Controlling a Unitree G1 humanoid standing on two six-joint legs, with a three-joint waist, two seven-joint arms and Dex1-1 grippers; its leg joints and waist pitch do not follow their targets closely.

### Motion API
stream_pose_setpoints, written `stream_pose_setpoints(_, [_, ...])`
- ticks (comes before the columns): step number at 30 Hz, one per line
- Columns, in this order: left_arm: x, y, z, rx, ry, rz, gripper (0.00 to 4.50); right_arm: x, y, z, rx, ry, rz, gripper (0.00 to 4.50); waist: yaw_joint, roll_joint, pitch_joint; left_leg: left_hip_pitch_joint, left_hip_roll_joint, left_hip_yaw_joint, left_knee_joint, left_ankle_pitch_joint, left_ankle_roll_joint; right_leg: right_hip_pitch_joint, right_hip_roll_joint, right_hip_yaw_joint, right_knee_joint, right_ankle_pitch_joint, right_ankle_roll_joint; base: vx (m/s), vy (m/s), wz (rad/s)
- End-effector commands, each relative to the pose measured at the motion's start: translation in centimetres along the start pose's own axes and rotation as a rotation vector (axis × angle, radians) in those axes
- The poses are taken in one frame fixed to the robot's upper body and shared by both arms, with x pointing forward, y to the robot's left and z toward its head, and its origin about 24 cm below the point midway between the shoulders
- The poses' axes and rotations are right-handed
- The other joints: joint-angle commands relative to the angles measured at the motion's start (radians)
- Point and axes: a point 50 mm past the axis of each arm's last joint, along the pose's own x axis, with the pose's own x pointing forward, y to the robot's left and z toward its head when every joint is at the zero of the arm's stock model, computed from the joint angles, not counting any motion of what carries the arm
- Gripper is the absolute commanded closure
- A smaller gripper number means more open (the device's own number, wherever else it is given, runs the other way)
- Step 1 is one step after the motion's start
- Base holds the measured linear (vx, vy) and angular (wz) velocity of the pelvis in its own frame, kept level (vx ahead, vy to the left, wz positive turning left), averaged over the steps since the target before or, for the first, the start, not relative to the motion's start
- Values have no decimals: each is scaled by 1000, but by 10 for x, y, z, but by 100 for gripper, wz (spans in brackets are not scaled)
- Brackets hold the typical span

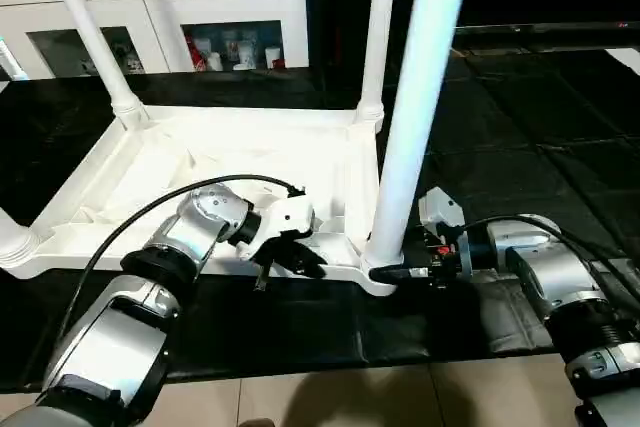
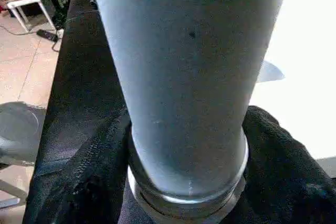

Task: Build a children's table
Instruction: Rotate leg to tighten

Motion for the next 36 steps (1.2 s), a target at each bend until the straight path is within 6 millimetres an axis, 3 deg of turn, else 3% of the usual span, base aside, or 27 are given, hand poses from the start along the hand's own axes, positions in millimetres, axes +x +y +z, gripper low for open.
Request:
stream_pose_setpoints(1, [2, -2, 4, 47, 45, -53, 450, 1, -1, 5, -7, -16, 7, 181, -6, -18, -74, -1, 42, -10, -60, -84, 109, 66, -76, 67, -58, -240, -142, 0, 0, 0])
stream_pose_setpoints(5, [6, 6, 3, -42, 23, 51, 450, 11, -1, 4, 56, -61, -39, 182, -9, -15, -72, 0, 42, -9, -62, -91, 101, 64, -75, 66, -63, -261, -138, 0, 0, 0])
stream_pose_setpoints(13, [23, 31, 26, -226, -93, 344, 450, 52, -4, 6, 180, -119, -286, 183, -27, -18, -63, 9, 29, -10, -68, -155, 51, 65, -77, 56, -94, -440, -73, 0, 0, 0])
stream_pose_setpoints(14, [28, 35, 35, -255, -125, 398, 450, 64, -7, 10, 217, -146, -369, 183, -31, -18, -64, 8, 29, -10, -67, -143, 51, 63, -76, 58, -93, -428, -73, 0, 0, 0])
stream_pose_setpoints(15, [33, 39, 43, -283, -149, 443, 450, 75, -9, 14, 257, -166, -439, 183, -40, -11, -65, 4, 29, -12, -68, -130, 47, 64, -75, 58, -90, -406, -80, 0, 0, 0])
stream_pose_setpoints(17, [36, 41, 48, -302, -162, 470, 450, 82, -10, 17, 283, -175, -482, 183, -53, -14, -66, 4, 28, -13, -69, -128, 40, 65, -74, 57, -90, -391, -86, 0, 0, 0])
stream_pose_setpoints(20, [44, 43, 60, -285, -160, 513, 450, 96, -15, 28, 256, -152, -577, 183, -62, -11, -69, 0, 24, -13, -67, -105, 61, 68, -74, 58, -86, -339, -103, 0, 0, 0])
stream_pose_setpoints(21, [45, 43, 62, -277, -156, 513, 450, 97, -16, 30, 236, -147, -589, 183, -63, -13, -69, 1, 23, -11, -66, -101, 70, 67, -73, 59, -85, -327, -109, 0, 0, 0])
stream_pose_setpoints(23, [47, 42, 63, -269, -151, 508, 450, 97, -17, 32, 211, -146, -600, 128, -59, -13, -71, -4, 21, -10, -64, -79, 93, 72, -74, 62, -79, -283, -115, 0, 0, 0])
stream_pose_setpoints(25, [47, 42, 62, -269, -147, 508, 450, 97, -17, 33, 224, -158, -603, 114, -59, -14, -72, -4, 25, -11, -65, -70, 102, 71, -73, 62, -75, -261, -122, 0, 0, 0])
stream_pose_setpoints(31, [41, 40, 52, -258, -114, 507, 450, 91, -17, 30, 196, -170, -604, 72, -62, -11, -69, 0, 29, -12, -68, -107, 95, 71, -76, 63, -79, -286, -127, 0, 0, 0])
stream_pose_setpoints(36, [30, 36, 35, -210, -73, 465, 450, 64, -17, 20, 165, -187, -567, 28, -59, -12, -71, -4, 28, -12, -66, -94, 116, 74, -74, 64, -72, -230, -139, 0, 0, 0])
